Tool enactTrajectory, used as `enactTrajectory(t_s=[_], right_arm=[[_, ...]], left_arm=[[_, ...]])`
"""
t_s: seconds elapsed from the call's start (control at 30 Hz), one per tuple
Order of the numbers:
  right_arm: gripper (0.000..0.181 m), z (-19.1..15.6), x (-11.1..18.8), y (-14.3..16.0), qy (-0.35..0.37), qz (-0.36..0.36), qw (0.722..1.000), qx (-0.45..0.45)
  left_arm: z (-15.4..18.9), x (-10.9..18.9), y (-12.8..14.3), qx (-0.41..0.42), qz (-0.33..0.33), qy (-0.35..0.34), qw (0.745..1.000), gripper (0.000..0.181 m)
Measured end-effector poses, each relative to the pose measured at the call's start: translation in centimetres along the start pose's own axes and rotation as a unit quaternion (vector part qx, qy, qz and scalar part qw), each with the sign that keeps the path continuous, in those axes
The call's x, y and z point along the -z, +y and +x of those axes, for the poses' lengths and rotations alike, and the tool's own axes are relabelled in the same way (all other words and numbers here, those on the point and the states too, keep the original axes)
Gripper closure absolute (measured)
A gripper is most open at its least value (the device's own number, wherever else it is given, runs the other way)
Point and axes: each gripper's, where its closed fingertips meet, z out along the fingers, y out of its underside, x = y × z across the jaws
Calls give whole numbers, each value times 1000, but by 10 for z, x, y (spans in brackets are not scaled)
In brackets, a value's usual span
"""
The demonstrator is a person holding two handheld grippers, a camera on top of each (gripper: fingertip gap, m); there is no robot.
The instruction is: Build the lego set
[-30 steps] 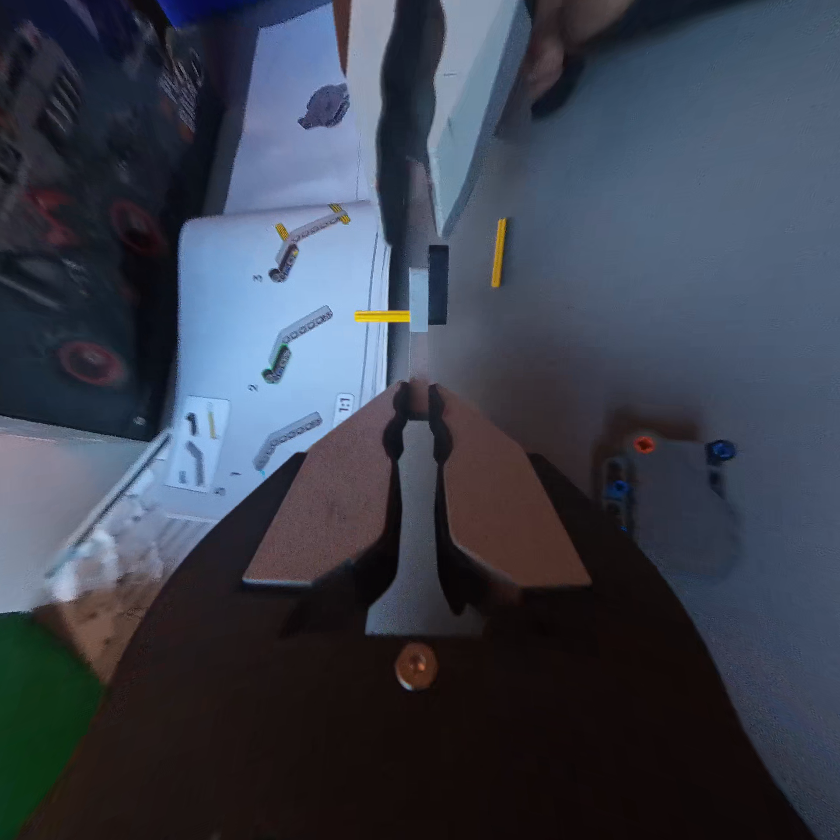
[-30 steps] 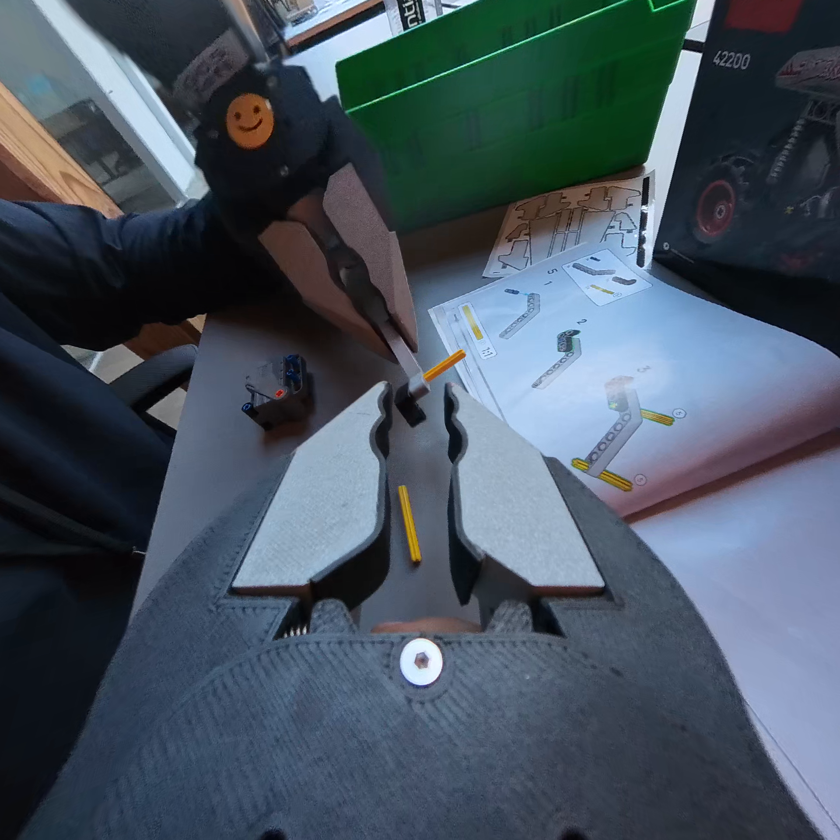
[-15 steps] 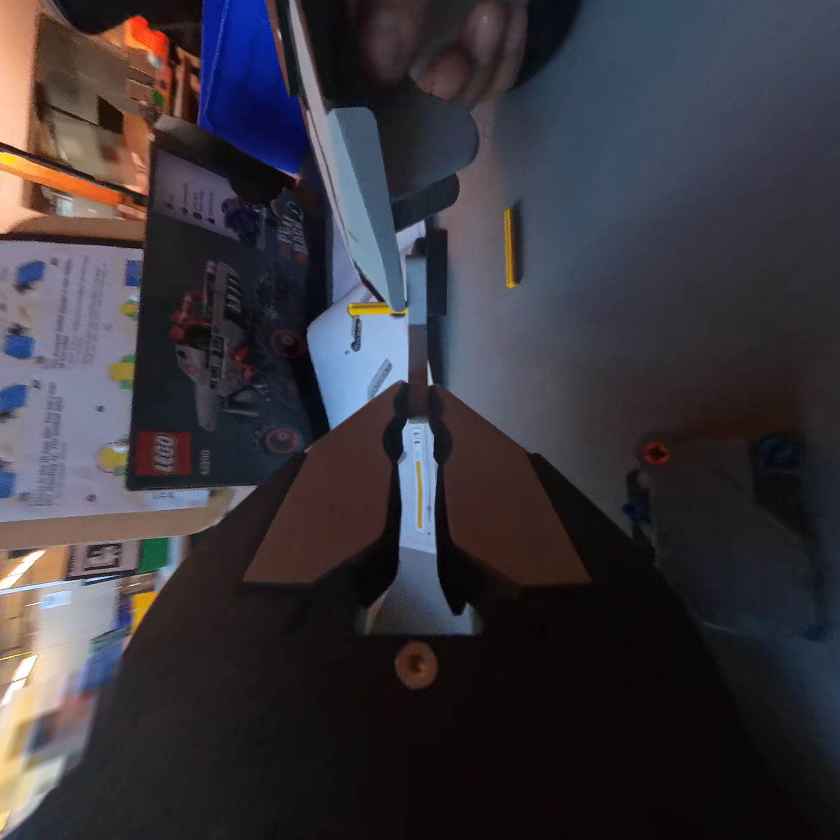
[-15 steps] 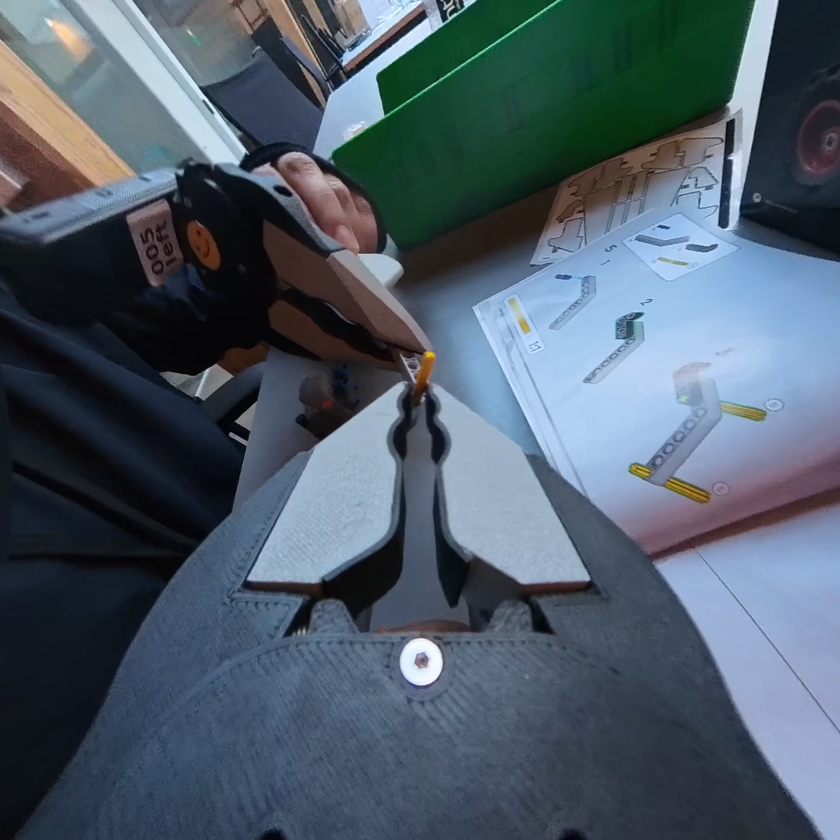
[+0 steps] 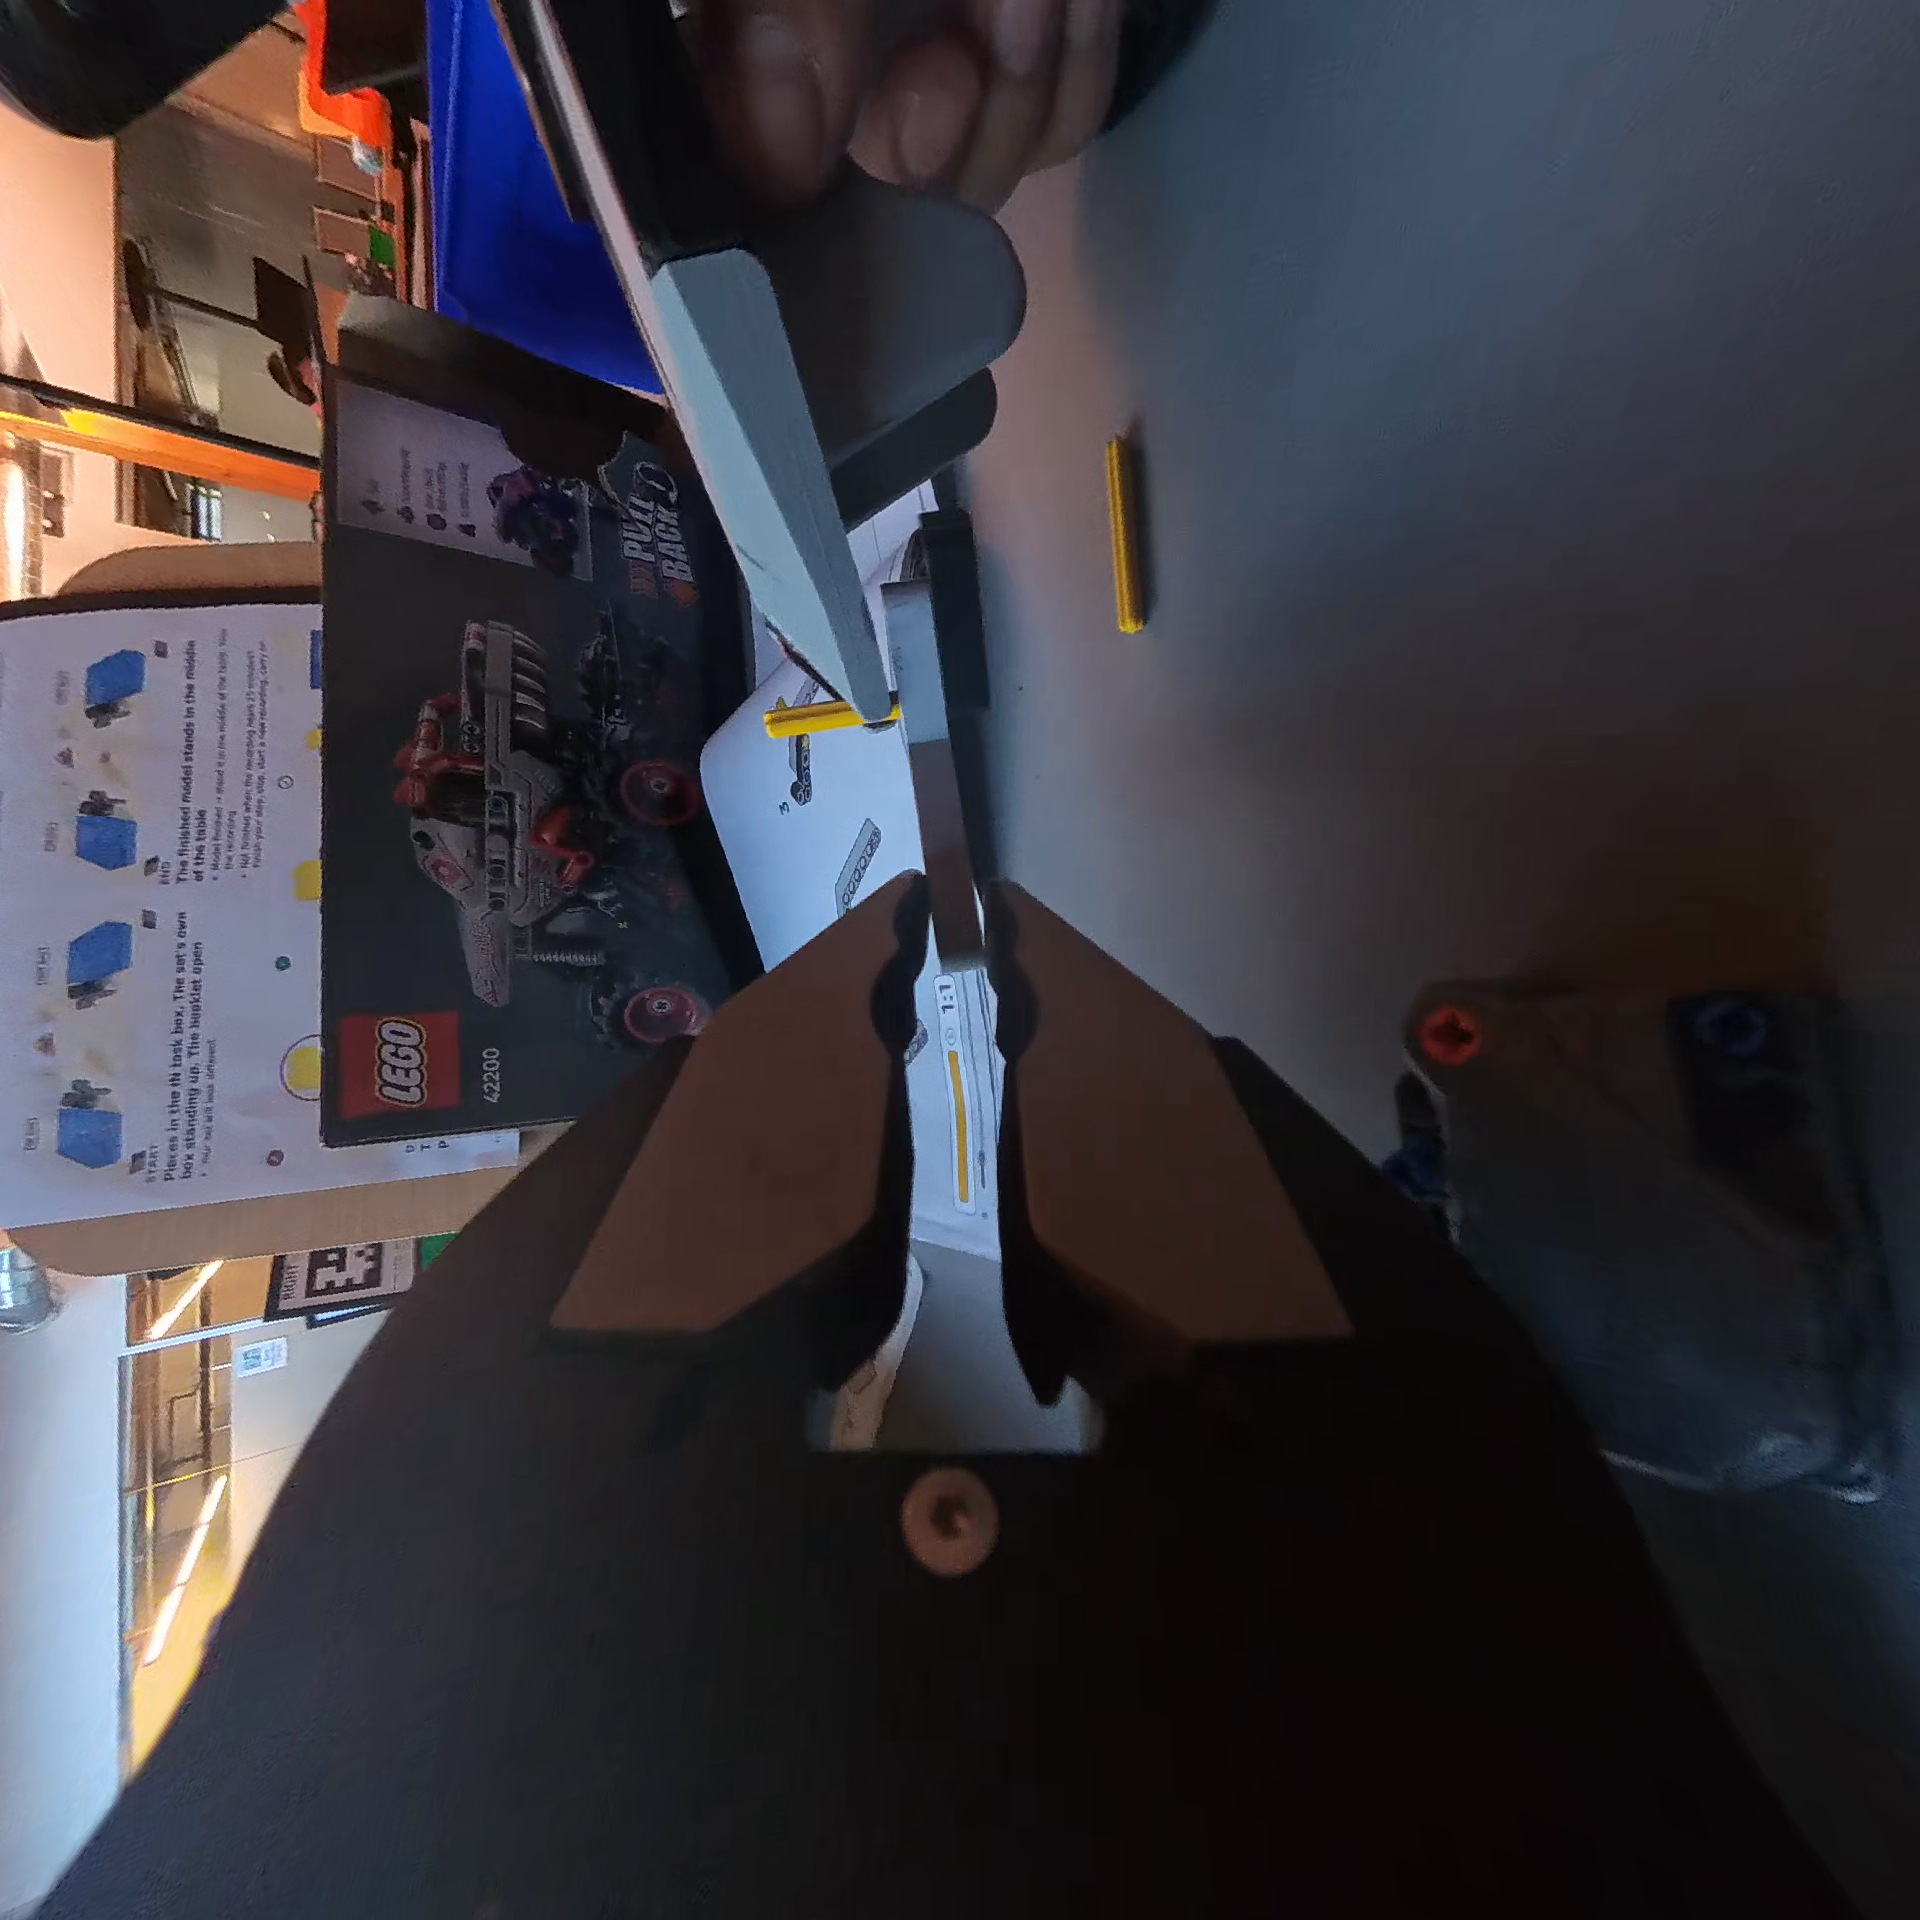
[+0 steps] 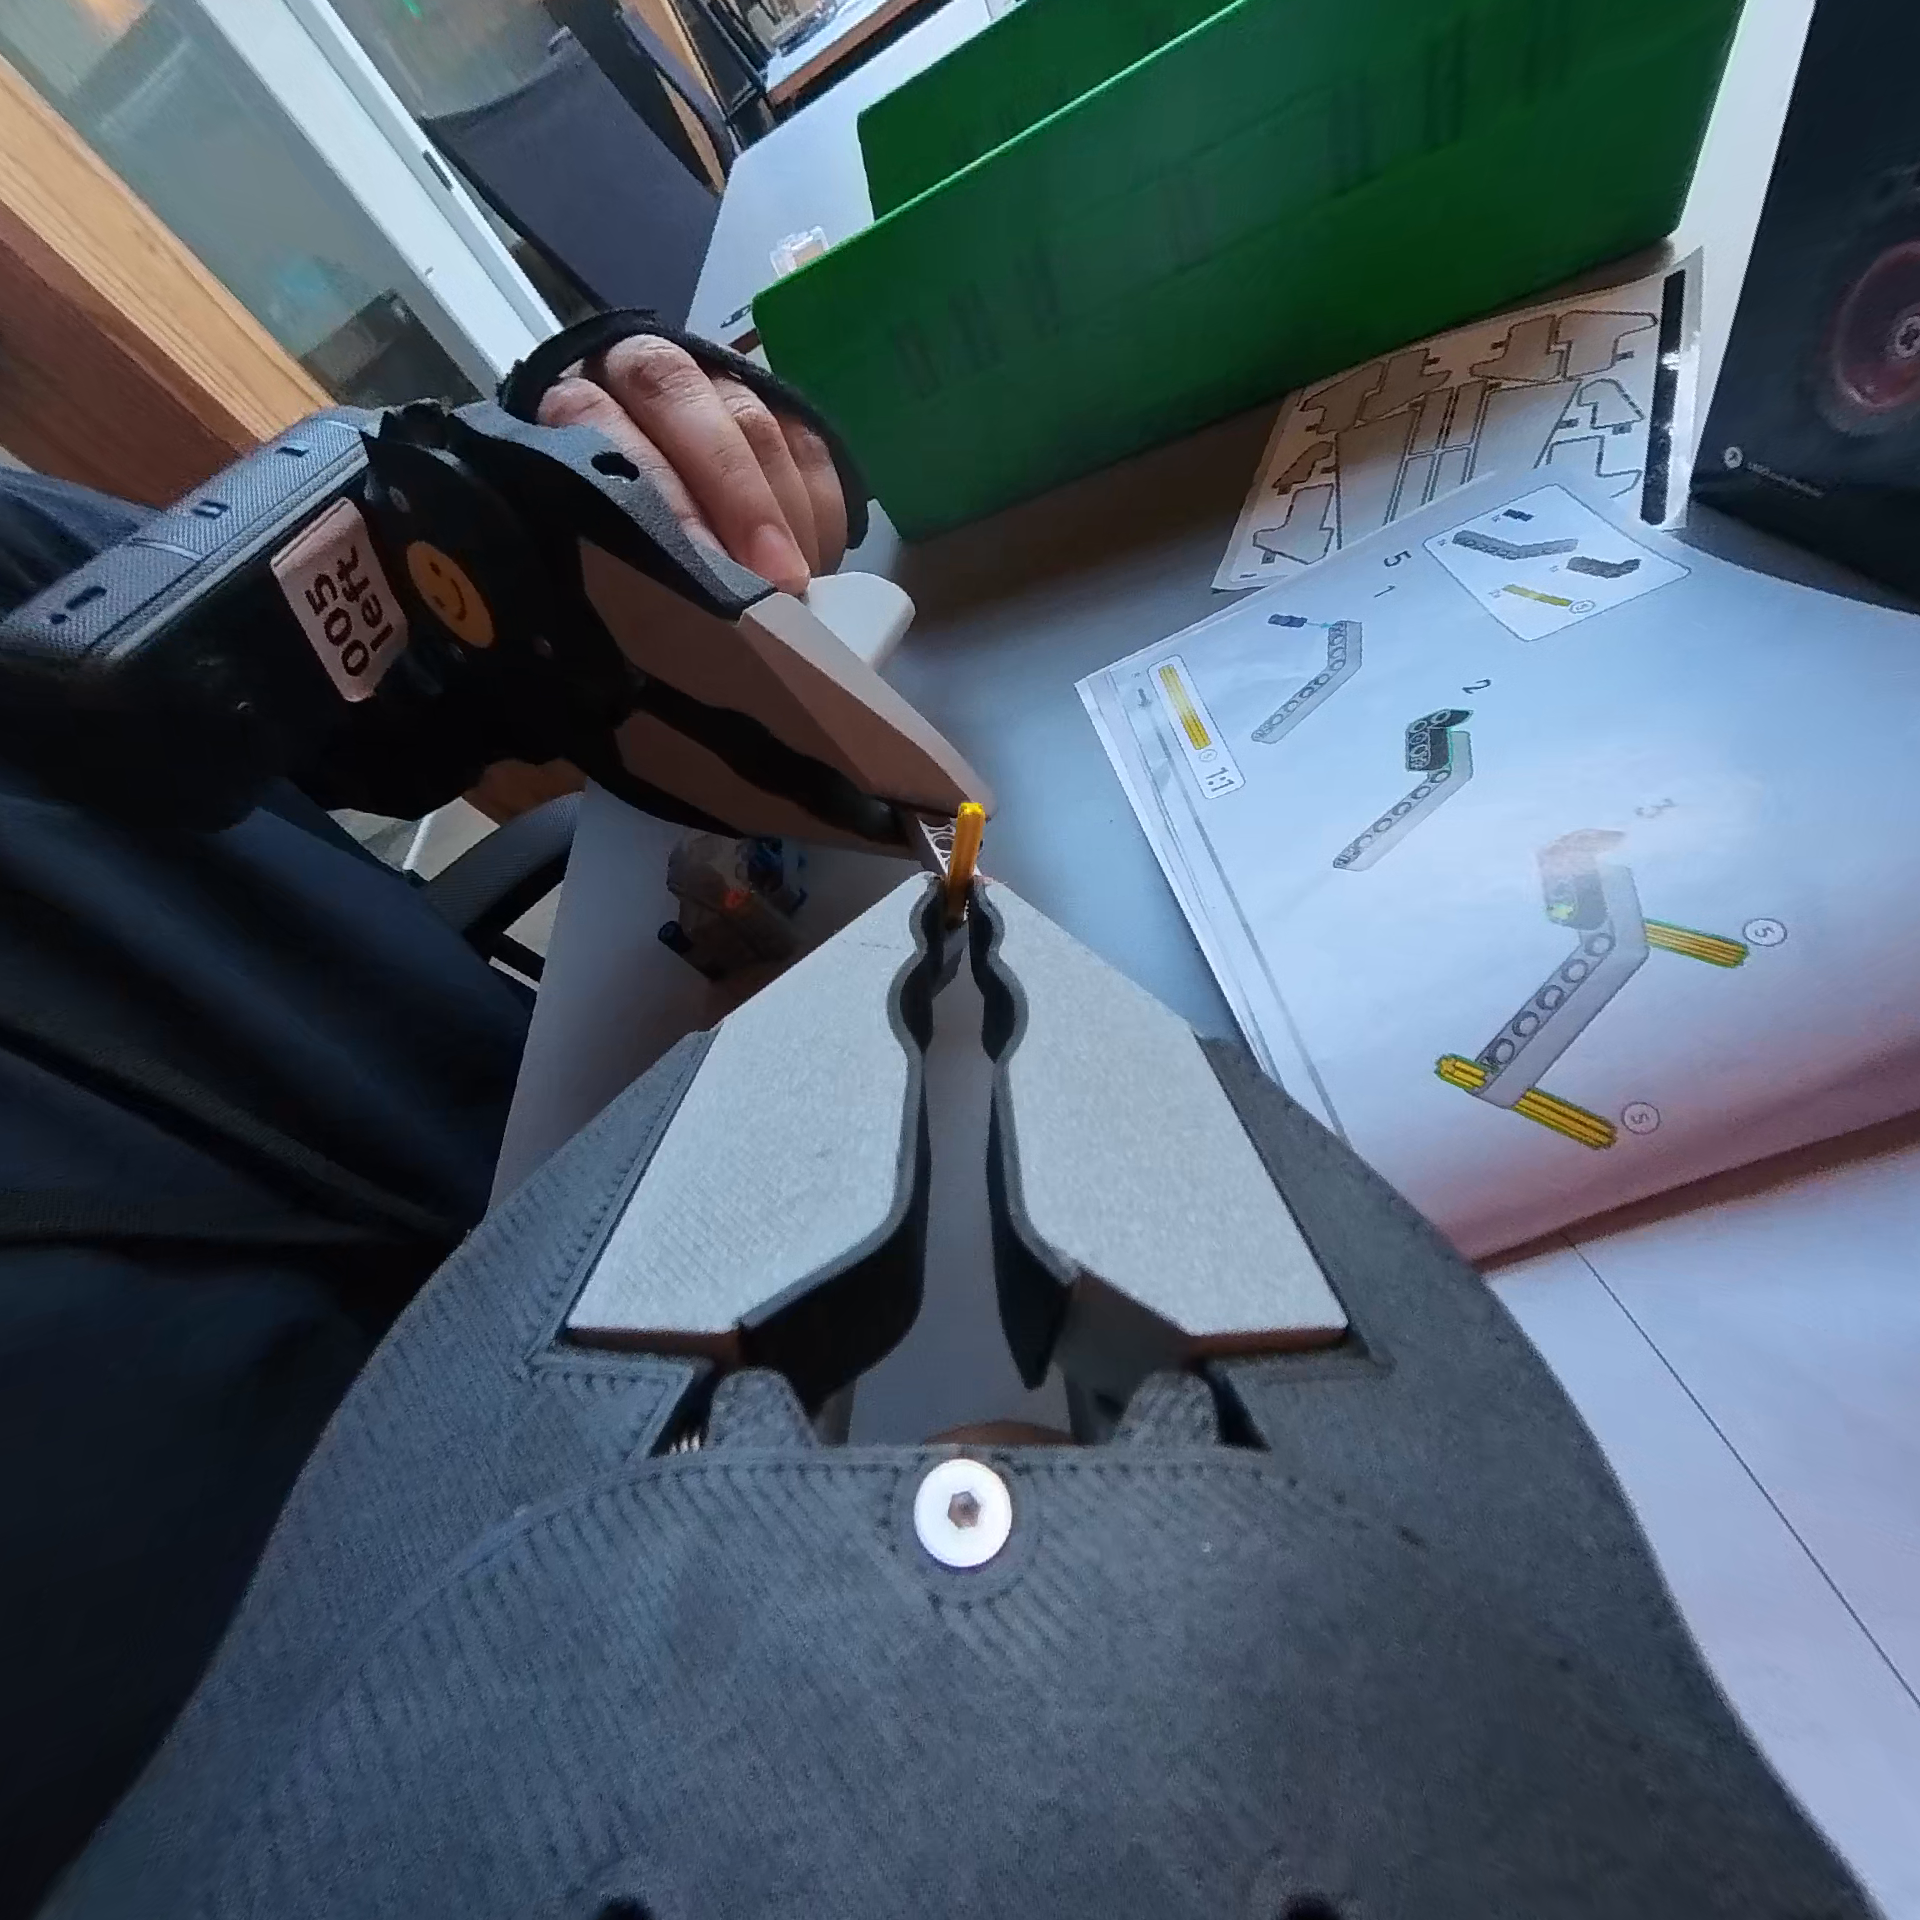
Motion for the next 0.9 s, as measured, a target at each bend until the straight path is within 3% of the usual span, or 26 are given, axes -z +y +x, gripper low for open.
enactTrajectory(t_s=[0.03,0.3,0.4,0.47,0.57,0.63,0.77,0.9], right_arm=[[181,0,0,0,-1,1,1000,-1],[181,0,0,-1,-3,2,1000,-2],[181,1,3,-4,-3,16,1000,-8],[181,7,10,-11,7,41,999,-17],[176,25,25,-19,41,74,995,-44],[175,36,35,-22,67,91,992,-58],[173,42,40,-23,72,104,989,-72],[173,39,33,-18,76,82,992,-58]], left_arm=[[-1,0,0,5,2,1,1000,175],[-1,0,0,16,7,6,1000,175],[-6,-2,1,107,22,35,993,177],[-6,-4,10,198,22,84,976,176],[-14,-11,40,292,-12,95,952,176],[-10,-15,50,362,-20,130,923,176],[-6,-12,36,484,43,217,846,177],[-7,-8,32,524,69,251,811,177]])
